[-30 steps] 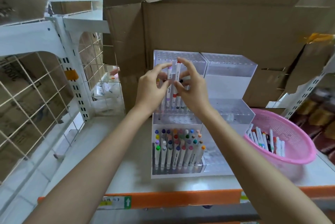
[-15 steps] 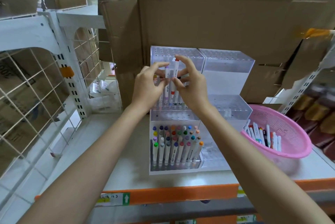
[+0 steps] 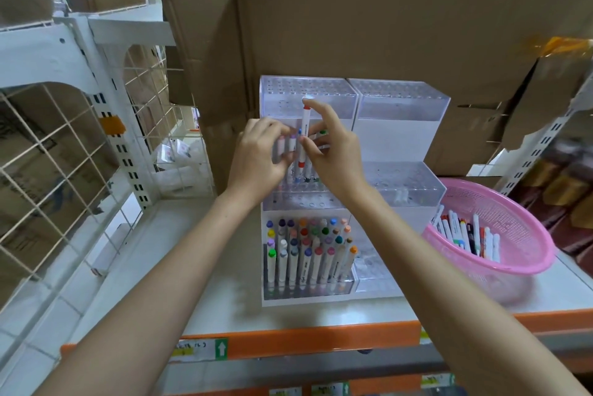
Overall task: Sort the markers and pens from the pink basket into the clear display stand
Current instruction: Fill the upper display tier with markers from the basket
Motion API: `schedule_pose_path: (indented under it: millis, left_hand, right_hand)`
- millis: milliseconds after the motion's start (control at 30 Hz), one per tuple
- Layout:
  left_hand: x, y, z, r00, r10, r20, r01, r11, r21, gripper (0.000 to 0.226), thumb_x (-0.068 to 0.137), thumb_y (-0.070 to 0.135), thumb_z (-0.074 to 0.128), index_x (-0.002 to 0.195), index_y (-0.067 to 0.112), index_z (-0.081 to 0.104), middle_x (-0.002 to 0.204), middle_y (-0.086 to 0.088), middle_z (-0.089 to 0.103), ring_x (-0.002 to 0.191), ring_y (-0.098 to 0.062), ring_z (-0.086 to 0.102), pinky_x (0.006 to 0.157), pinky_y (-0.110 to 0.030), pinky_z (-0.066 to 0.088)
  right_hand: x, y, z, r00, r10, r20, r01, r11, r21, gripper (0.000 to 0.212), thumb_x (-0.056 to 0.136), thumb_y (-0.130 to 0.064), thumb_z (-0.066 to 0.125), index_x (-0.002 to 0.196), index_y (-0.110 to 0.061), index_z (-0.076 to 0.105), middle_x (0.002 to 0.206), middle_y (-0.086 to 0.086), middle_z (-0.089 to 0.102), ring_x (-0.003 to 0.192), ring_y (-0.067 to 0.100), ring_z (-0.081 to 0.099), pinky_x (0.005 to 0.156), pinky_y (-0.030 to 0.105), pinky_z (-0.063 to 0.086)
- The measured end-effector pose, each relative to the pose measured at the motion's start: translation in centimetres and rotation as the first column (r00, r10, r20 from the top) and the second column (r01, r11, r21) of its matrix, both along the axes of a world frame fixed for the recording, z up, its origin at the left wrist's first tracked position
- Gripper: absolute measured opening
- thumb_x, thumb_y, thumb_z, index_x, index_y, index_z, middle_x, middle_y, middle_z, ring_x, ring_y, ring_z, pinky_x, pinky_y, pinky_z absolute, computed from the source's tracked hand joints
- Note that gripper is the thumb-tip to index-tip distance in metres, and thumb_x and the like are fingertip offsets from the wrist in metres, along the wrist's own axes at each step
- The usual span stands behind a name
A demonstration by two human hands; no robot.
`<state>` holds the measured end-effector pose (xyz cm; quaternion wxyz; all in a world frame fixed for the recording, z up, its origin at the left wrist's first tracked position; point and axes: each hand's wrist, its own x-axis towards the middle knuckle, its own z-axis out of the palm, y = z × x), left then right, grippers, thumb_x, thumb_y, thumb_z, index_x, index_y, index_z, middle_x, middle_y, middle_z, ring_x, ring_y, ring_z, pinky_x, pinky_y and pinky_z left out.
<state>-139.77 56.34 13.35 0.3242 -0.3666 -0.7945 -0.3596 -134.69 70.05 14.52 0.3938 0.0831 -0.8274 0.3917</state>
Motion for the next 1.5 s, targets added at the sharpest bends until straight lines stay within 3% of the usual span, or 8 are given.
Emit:
schedule_pose_path:
  millis: [100,333,633,1300,1500]
  left_hand:
    - [0.0,-0.2,-0.2,1.000,0.016,-0.020,-0.016,1.000,-0.022,0.025,0.074,0.010,0.076,0.096,0.008,0.065,0.098,-0.005,0.063,0.098,-0.022,0.053,0.082,-0.036,0.045]
    - [0.2,-0.2,-0.1,0.998,0.033,-0.059,-0.036,0.998,-0.061,0.024,0.079,0.013,0.071,0.101,0.006,0.065,0.100,-0.007,0.062,0.098,-0.022,0.053,0.083,-0.031,0.042]
    - [0.5,-0.8,-0.1,0.995,0.014,-0.095,-0.026,0.992,-0.126,0.031,0.076,0.007,0.072,0.106,0.004,0.063,0.105,-0.009,0.062,0.100,-0.025,0.055,0.085,-0.037,0.047]
    - [0.8,-0.6,-0.1,0.997,0.022,-0.069,-0.030,0.994,-0.109,0.036,0.076,0.005,0.072,0.111,0.003,0.063,0.106,-0.010,0.061,0.100,-0.025,0.055,0.089,-0.035,0.048]
    - [1.0,-0.6,-0.1,0.998,0.032,-0.055,-0.037,0.994,-0.102,0.038,0.076,0.006,0.071,0.113,0.005,0.062,0.108,-0.008,0.060,0.103,-0.023,0.054,0.091,-0.034,0.046]
  right_hand:
    - [0.0,0.0,-0.1,1.000,0.001,0.007,-0.001,1.000,0.004,0.053,0.085,0.004,0.064,0.132,-0.017,0.050,0.080,0.006,0.059,0.060,0.013,0.061,0.059,0.027,0.055]
    - [-0.1,0.0,-0.5,0.999,-0.011,0.035,0.010,0.999,0.038,0.049,0.086,0.000,0.065,0.129,-0.017,0.050,0.082,0.002,0.058,0.060,0.009,0.061,0.060,0.030,0.056]
    - [-0.1,0.4,0.6,0.995,-0.004,0.099,-0.009,0.992,0.124,0.042,0.085,-0.001,0.067,0.122,-0.012,0.048,0.074,0.006,0.058,0.063,0.019,0.061,0.064,0.042,0.055]
    - [0.2,0.8,-0.6,0.991,-0.002,0.134,-0.030,0.970,0.240,0.040,0.081,-0.005,0.073,0.114,-0.011,0.051,0.066,0.004,0.059,0.060,0.018,0.059,0.063,0.039,0.055]
    - [0.4,1.0,-0.9,0.993,-0.064,0.100,0.040,0.973,0.226,0.020,0.091,-0.015,0.063,0.109,-0.018,0.054,0.070,-0.003,0.063,0.062,0.016,0.061,0.059,0.042,0.055]
